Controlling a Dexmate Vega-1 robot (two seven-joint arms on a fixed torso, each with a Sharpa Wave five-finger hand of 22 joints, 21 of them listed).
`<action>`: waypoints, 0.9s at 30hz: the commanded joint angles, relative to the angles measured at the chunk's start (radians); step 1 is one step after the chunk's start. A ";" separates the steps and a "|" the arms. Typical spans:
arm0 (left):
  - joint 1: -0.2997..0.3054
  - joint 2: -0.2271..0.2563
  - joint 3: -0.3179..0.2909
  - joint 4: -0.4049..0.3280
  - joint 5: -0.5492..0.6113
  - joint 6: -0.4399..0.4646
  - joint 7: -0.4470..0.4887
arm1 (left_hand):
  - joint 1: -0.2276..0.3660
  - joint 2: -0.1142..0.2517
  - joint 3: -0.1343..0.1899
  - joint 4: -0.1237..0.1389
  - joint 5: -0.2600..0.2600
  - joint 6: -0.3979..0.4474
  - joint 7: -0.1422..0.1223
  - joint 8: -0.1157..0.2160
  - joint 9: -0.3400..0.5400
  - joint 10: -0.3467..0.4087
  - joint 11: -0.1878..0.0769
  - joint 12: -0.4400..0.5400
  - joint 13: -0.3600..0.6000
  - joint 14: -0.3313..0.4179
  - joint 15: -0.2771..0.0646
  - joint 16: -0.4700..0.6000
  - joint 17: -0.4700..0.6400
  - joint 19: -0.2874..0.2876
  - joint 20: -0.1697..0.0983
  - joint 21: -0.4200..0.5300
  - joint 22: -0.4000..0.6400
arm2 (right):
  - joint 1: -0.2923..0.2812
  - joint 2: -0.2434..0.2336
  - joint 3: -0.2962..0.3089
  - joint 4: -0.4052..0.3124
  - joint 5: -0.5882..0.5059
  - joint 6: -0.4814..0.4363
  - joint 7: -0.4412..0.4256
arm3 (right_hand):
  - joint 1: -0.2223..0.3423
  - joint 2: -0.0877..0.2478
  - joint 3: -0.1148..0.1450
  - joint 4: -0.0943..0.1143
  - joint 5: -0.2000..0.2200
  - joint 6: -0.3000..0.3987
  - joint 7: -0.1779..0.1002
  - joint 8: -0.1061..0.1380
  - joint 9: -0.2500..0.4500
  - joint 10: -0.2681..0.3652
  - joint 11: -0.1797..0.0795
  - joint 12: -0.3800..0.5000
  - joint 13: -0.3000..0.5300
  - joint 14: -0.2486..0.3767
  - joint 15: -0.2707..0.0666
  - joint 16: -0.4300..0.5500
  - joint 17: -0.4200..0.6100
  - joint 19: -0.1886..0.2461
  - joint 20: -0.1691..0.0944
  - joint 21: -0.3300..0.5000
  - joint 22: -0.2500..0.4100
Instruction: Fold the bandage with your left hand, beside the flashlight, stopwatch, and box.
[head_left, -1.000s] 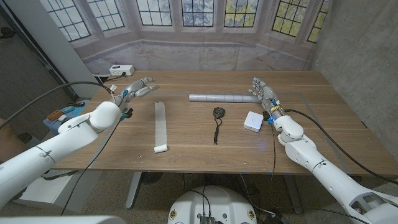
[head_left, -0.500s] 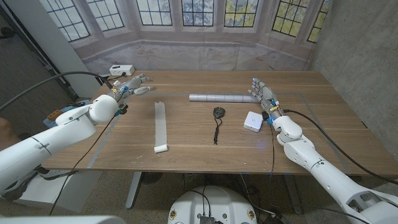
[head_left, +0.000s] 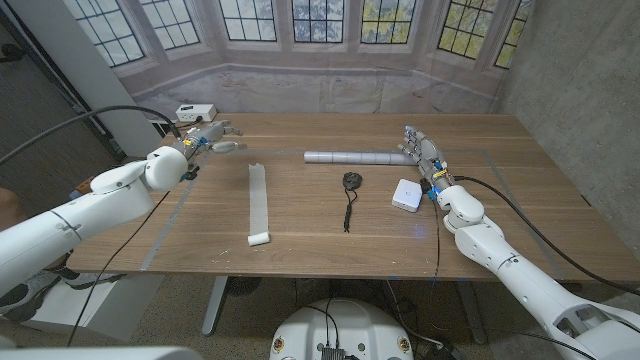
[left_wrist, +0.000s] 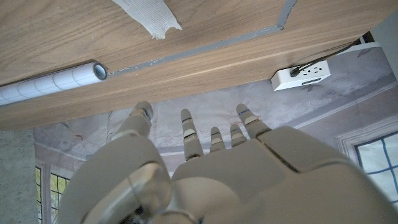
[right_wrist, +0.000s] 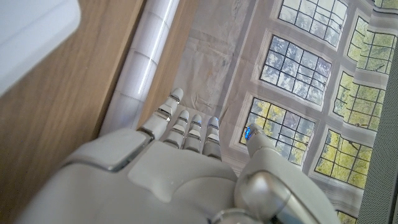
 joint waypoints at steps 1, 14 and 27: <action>-0.032 -0.005 0.041 0.038 0.127 -0.049 0.042 | 0.043 -0.017 0.001 -0.008 -0.002 0.044 -0.012 0.007 0.004 0.037 -0.017 0.012 0.003 0.034 -0.017 0.009 0.002 0.038 -0.005 0.003 0.004 | 0.007 0.010 -0.004 0.017 0.001 0.008 0.005 | 0.013 -0.002 0.002 -0.004 0.000 0.008 0.001 0.005 0.006 0.011 0.005 -0.001 0.006 0.012 -0.017 0.009 0.002 0.010 -0.037 0.005 0.005; -0.153 -0.027 0.113 0.072 0.279 -0.084 -0.130 | 0.099 -0.048 -0.023 0.007 -0.002 0.072 -0.056 -0.019 0.004 0.002 -0.027 -0.018 0.003 -0.009 -0.012 -0.017 0.003 0.007 -0.007 -0.029 0.006 | -0.006 0.007 0.001 0.018 0.009 0.015 0.010 | 0.014 -0.001 0.001 -0.006 0.000 0.015 0.006 0.006 0.006 0.017 0.008 -0.001 0.006 0.017 -0.015 0.011 0.003 0.014 -0.036 0.006 0.005; -0.259 -0.074 0.156 0.133 0.357 -0.111 -0.280 | 0.101 -0.048 -0.041 0.019 -0.002 0.073 -0.059 -0.034 0.004 -0.051 -0.020 -0.038 0.003 -0.065 0.004 -0.021 0.003 -0.036 0.003 -0.042 0.006 | -0.014 -0.004 0.005 0.010 0.015 0.009 0.013 | 0.015 -0.001 0.000 -0.008 0.000 0.026 0.011 0.007 0.006 0.022 0.017 -0.001 0.006 0.021 -0.014 0.013 0.004 0.020 -0.036 0.006 0.005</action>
